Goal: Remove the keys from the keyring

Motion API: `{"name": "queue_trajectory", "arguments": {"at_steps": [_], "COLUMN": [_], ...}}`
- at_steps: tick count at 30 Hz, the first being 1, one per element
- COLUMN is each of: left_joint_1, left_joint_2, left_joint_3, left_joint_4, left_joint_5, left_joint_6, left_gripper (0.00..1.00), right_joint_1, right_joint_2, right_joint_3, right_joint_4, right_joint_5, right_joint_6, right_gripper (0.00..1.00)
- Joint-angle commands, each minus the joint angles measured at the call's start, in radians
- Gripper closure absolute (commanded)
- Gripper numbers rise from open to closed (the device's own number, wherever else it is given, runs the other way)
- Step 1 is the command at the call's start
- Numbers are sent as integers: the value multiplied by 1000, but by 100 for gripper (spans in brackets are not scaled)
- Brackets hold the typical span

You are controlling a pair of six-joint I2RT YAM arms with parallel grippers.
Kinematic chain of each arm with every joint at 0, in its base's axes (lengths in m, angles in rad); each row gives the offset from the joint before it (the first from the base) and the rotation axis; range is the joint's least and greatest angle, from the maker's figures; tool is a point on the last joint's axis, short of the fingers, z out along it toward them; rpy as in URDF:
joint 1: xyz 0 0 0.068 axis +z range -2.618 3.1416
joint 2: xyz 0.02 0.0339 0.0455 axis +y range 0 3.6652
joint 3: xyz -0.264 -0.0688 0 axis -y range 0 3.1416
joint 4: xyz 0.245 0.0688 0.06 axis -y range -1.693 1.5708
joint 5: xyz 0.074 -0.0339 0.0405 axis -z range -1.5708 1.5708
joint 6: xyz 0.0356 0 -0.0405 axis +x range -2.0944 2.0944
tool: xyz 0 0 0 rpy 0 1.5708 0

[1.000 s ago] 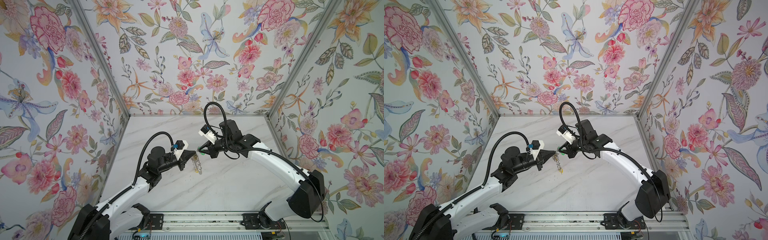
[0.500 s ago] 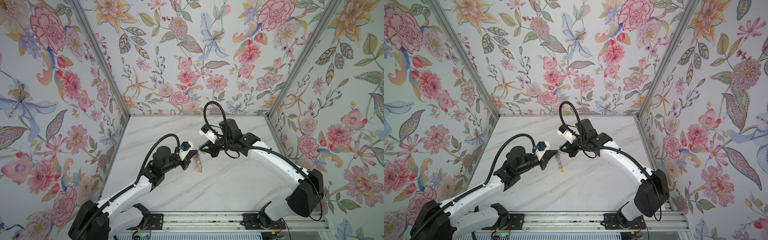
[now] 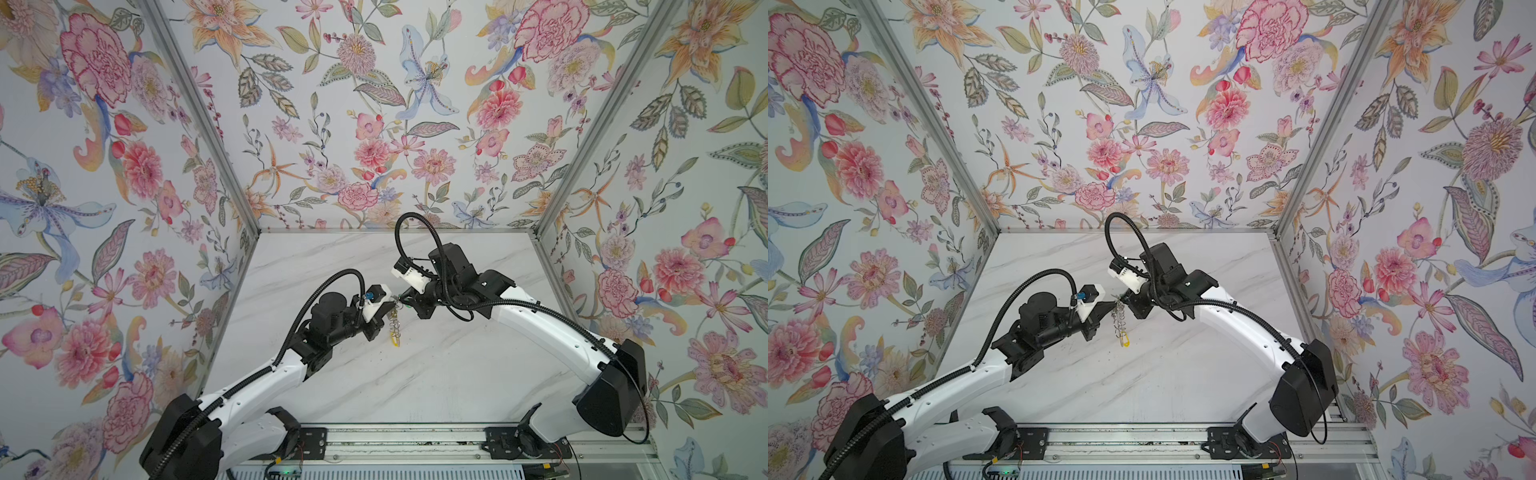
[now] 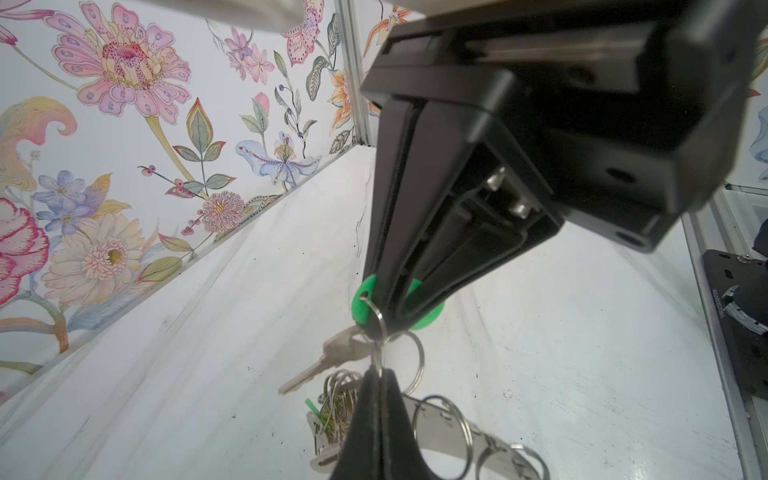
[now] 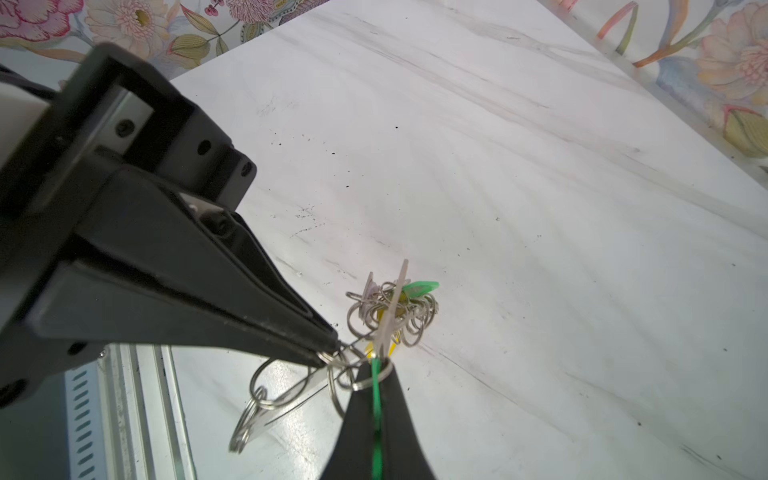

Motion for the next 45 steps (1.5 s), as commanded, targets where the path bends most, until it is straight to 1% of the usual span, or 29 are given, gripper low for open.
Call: {"name": "queue_trajectory", "arguments": {"at_steps": [1, 7, 12, 16, 25, 31, 40, 45], "left_joint_1": [-15, -16, -15, -15, -15, -15, -15, -9], "left_joint_2": [4, 10, 14, 16, 32, 39, 40, 44], "left_joint_3": [-28, -31, -34, -35, -27, -24, -21, -38], "left_joint_4": [-84, -90, -81, -76, -78, -72, -68, -37], "left_joint_5": [-7, -12, -17, -25, -23, -22, -32, -29], "left_joint_6": [14, 15, 10, 8, 11, 11, 9, -8], "left_gripper": [100, 100, 100, 100, 100, 100, 100, 100], "right_joint_1": [7, 46, 82, 120, 191, 245, 282, 294], "right_joint_2": [-74, -138, -183, -189, -157, -140, -137, -137], "right_joint_3": [23, -36, -76, -74, -3, 43, 89, 111], "right_joint_4": [120, 207, 255, 253, 203, 172, 137, 114], "right_joint_5": [168, 287, 351, 399, 407, 433, 368, 331], "right_joint_6": [-51, -86, -117, -144, -174, -196, -175, -159], "right_gripper": [100, 100, 100, 100, 100, 100, 100, 100]}}
